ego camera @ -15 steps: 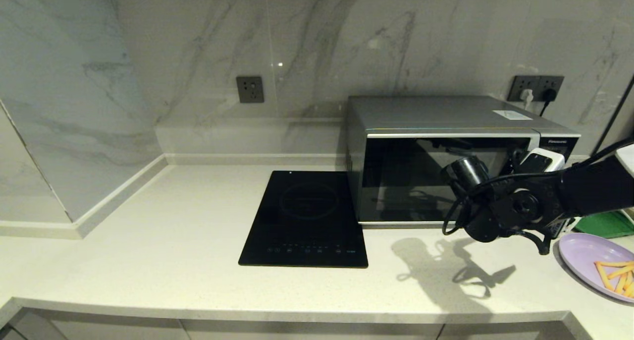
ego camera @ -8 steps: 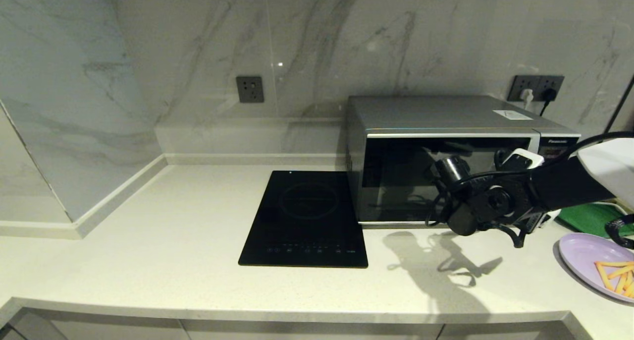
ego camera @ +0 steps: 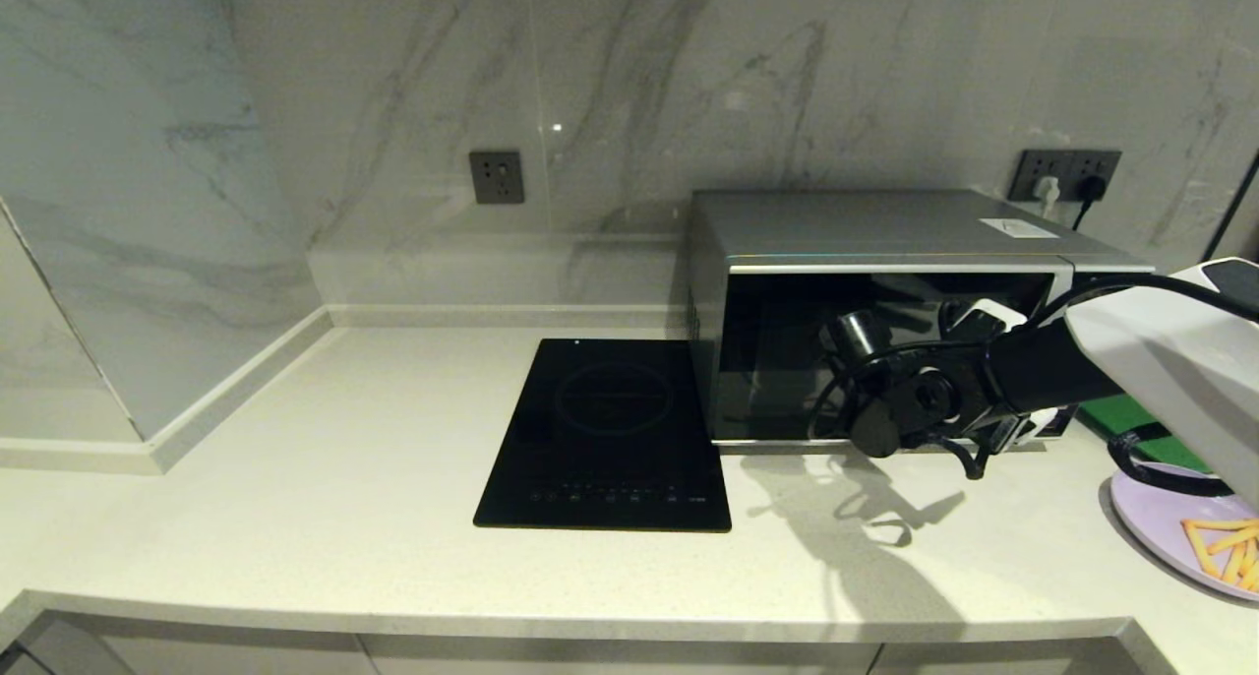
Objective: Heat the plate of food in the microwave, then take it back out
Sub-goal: Open the microwave oven
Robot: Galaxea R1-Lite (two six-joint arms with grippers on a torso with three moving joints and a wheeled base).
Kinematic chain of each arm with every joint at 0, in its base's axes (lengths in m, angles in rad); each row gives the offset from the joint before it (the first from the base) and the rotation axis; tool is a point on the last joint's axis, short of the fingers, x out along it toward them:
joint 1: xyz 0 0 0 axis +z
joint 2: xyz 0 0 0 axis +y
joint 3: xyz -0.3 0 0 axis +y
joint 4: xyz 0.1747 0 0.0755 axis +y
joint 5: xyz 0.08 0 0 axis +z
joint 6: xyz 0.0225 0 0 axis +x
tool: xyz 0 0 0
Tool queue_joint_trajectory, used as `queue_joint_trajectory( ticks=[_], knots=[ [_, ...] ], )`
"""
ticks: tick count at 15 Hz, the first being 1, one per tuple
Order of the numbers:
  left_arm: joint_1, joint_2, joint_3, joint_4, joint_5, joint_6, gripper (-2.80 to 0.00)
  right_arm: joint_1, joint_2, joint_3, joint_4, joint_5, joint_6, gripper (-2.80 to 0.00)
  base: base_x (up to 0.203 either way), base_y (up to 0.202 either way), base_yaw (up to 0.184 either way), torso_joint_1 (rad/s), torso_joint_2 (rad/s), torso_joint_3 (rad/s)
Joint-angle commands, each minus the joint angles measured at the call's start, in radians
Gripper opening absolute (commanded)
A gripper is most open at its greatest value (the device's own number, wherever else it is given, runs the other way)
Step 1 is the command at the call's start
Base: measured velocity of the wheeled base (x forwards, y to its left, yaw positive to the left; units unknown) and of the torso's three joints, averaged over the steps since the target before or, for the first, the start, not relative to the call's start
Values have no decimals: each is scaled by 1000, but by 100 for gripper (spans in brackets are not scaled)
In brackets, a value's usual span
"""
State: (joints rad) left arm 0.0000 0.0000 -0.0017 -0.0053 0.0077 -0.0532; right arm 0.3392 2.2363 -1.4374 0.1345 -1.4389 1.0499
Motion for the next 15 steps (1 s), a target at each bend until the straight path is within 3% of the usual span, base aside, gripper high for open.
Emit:
queue_joint_trajectory(
  ticks=[1,9,15],
  knots=[
    [0,0,0,-1,0,0,-280,-11,7,3,1,-8,7,0,0,0,0,0,0,0],
    [0,0,0,-1,0,0,-280,-95,35,31,0,-6,45,0,0,0,0,0,0,0],
    [0,0,0,-1,0,0,-280,-118,85,-1,-1,44,48,0,0,0,0,0,0,0]
  ],
)
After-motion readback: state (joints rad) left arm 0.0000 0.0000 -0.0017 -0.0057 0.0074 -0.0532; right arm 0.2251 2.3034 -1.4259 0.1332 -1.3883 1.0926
